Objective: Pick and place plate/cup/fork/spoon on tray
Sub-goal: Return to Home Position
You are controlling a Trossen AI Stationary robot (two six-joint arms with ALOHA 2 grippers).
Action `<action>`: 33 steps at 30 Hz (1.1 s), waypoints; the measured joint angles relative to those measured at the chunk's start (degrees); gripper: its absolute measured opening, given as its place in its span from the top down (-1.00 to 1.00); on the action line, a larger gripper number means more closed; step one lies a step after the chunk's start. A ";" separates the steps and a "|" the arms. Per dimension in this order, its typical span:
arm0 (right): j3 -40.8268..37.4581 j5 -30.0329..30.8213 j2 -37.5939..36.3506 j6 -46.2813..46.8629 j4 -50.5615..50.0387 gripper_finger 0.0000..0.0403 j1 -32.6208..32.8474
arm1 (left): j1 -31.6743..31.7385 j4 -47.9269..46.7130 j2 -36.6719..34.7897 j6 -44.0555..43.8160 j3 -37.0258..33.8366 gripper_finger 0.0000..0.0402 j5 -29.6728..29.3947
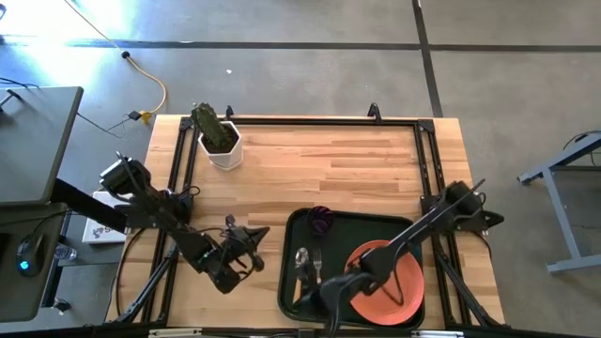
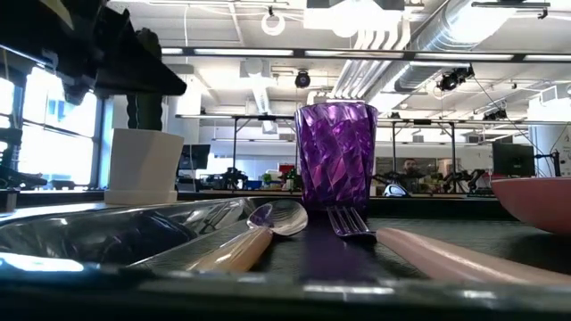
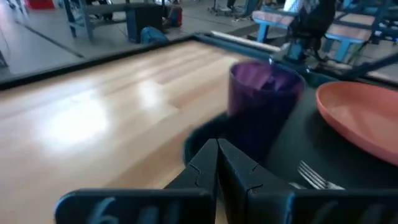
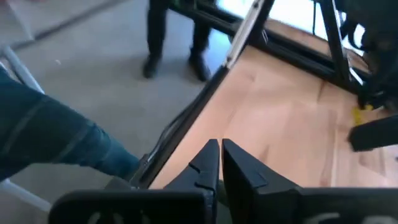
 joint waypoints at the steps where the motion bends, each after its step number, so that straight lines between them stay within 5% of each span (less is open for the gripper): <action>1: -3.05 -1.01 -1.06 -0.22 4.06 0.95 -0.46 | -0.14 1.30 0.60 0.57 -0.02 1.00 0.55; 10: -30.07 -2.60 -10.51 -6.66 41.39 0.99 -3.76 | -1.13 22.82 1.71 23.67 2.32 1.00 0.30; 16: -45.55 -6.56 -23.74 -4.61 50.95 0.99 -8.51 | 2.99 27.77 1.69 26.98 2.56 1.00 7.41; 22: -55.90 1.98 -44.32 -5.85 48.78 1.00 -11.98 | 12.27 41.19 0.62 42.15 2.48 1.00 19.12; 26: -58.70 0.60 -59.25 -5.67 41.17 1.00 -13.17 | 19.56 49.68 -3.27 52.85 2.58 1.00 32.02; 33: -59.20 -4.30 -82.35 0.44 19.02 1.00 -11.56 | 23.14 51.57 -8.50 66.62 2.54 1.00 36.61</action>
